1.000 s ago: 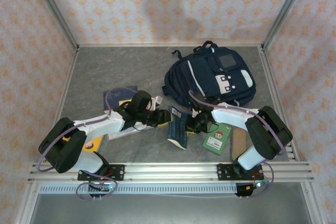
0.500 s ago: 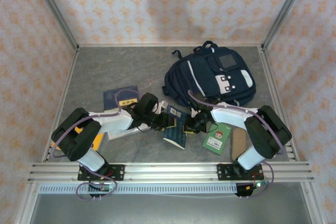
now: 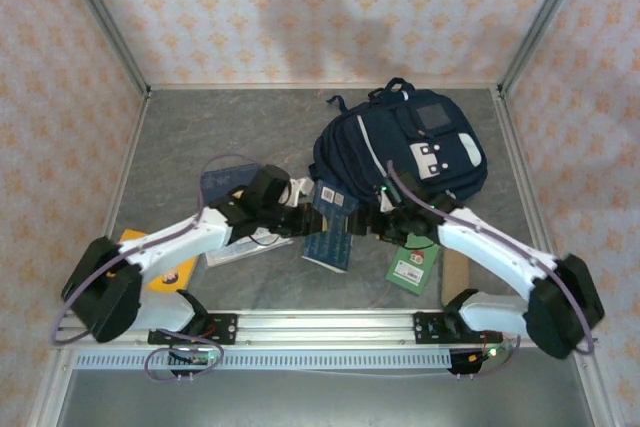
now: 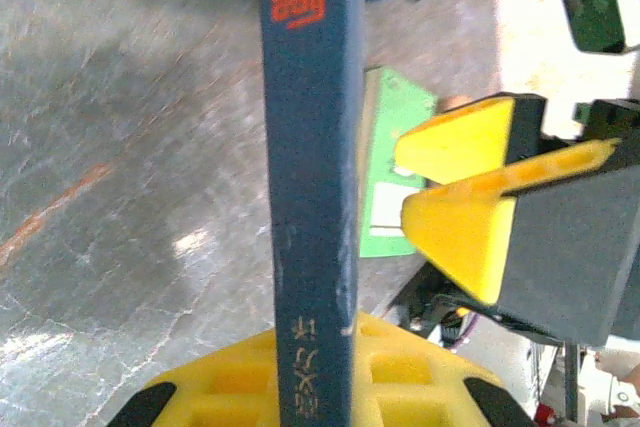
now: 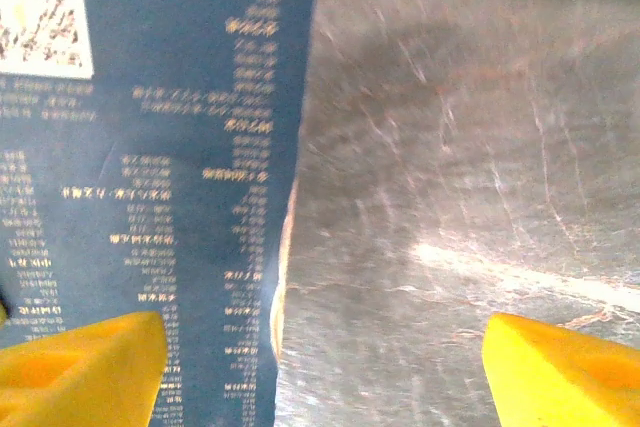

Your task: Pack the student bag

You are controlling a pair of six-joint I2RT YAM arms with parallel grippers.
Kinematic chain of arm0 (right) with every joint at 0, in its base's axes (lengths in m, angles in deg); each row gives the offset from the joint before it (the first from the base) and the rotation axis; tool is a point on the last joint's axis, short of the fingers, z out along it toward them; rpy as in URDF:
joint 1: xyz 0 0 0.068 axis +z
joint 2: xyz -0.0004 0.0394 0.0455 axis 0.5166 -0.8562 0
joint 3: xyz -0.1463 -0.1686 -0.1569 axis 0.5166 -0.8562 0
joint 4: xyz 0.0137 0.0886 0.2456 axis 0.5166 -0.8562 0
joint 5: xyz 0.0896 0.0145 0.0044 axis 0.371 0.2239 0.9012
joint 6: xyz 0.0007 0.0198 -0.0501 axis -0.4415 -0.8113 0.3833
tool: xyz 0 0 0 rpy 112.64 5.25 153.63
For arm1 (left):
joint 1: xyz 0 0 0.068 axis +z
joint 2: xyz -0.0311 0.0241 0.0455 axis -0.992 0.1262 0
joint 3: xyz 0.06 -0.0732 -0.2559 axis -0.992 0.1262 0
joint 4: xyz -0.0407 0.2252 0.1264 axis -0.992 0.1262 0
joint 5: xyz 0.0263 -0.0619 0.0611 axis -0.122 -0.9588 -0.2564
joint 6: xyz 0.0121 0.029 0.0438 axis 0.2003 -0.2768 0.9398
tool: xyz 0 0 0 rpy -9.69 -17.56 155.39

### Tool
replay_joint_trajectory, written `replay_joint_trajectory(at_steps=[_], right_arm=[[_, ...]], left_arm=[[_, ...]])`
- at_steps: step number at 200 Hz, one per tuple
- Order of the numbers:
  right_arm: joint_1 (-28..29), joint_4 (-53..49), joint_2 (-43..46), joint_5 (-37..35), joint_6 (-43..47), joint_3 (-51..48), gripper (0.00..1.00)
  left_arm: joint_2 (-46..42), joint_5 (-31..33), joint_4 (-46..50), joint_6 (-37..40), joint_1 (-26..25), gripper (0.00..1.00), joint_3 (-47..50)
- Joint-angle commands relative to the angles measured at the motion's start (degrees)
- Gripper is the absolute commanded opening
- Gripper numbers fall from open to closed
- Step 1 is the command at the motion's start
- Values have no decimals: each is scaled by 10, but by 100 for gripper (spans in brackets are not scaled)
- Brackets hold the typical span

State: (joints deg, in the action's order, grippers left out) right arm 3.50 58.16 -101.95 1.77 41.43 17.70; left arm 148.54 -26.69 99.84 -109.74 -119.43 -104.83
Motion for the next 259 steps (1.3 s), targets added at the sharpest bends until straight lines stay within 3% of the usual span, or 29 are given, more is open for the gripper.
replay_joint_trajectory(at_steps=[1,56,89,120,145,168,215,246,259], right_arm=[[-24,30,61,47,-1,-1,85],[-45,212,135,163,0,-45,91],[-45,286,108,234,-25,-43,93],[-45,468,55,314,-159,-54,91],[-46,664,30,325,-282,-83,76],[-51,721,28,323,-329,-100,58],[-56,640,109,304,-285,-118,34],[-57,566,154,300,-238,-124,34],[-57,554,160,297,-230,-128,15]], left_arm=[[-64,23,46,25,7,0,-33],[-178,-23,10,-1,7,0,-50],[-188,-78,-31,-30,7,0,-53],[-184,-109,-59,-53,7,0,-56],[-181,-101,-38,-39,13,0,-62],[-174,-95,-38,-44,23,0,-60],[-157,-92,-60,-66,34,0,-63],[-138,-103,-67,-73,36,0,-71],[-132,-106,-67,-71,36,0,-74]])
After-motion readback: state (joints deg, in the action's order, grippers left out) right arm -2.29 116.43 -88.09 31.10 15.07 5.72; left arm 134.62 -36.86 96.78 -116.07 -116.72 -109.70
